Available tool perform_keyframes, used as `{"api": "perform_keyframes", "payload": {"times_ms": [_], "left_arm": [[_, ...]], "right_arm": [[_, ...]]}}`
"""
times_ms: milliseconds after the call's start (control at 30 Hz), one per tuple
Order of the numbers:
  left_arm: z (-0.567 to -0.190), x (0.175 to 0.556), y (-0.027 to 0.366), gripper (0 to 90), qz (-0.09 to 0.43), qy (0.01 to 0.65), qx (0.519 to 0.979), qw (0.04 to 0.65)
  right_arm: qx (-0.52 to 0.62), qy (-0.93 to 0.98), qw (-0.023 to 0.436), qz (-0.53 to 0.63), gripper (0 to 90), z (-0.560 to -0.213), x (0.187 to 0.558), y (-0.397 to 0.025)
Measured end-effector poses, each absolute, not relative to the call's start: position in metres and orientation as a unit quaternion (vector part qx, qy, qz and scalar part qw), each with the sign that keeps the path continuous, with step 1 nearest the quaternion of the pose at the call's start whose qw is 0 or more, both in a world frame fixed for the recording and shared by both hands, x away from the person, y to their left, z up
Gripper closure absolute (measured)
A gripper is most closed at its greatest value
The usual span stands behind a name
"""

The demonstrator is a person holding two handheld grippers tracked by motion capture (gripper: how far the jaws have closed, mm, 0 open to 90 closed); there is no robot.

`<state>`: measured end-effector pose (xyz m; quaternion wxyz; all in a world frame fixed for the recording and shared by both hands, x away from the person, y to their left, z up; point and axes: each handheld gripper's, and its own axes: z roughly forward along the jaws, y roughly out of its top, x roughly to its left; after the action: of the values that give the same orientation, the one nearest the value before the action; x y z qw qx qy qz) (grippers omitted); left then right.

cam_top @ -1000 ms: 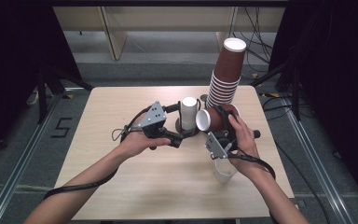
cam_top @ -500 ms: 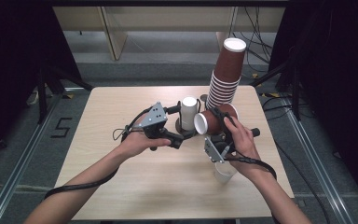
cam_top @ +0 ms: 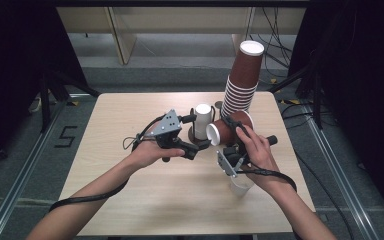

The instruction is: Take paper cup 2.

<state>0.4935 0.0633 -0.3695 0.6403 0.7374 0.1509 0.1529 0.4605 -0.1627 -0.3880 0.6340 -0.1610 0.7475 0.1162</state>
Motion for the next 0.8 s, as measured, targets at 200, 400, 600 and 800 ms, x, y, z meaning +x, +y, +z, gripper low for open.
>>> {"api": "perform_keyframes", "payload": {"times_ms": [200,400,600,800], "left_arm": [[-0.3706,0.4961,0.0631,6.1,0.154,0.151,0.738,0.639],[-0.3723,0.4962,0.0629,6.7,0.153,0.148,0.739,0.639],[-0.3732,0.4948,0.0622,6.6,0.153,0.146,0.739,0.640],[-0.3741,0.4946,0.0596,6.1,0.154,0.143,0.740,0.639]], "right_arm": [[-0.167,0.747,0.632,0.116,19.2,-0.3878,0.4590,-0.1615],[-0.177,0.746,0.632,0.113,19.3,-0.3877,0.4590,-0.1601],[-0.183,0.744,0.632,0.113,19.3,-0.3874,0.4601,-0.1567],[-0.185,0.743,0.633,0.112,19.3,-0.3862,0.4603,-0.1541]]}}
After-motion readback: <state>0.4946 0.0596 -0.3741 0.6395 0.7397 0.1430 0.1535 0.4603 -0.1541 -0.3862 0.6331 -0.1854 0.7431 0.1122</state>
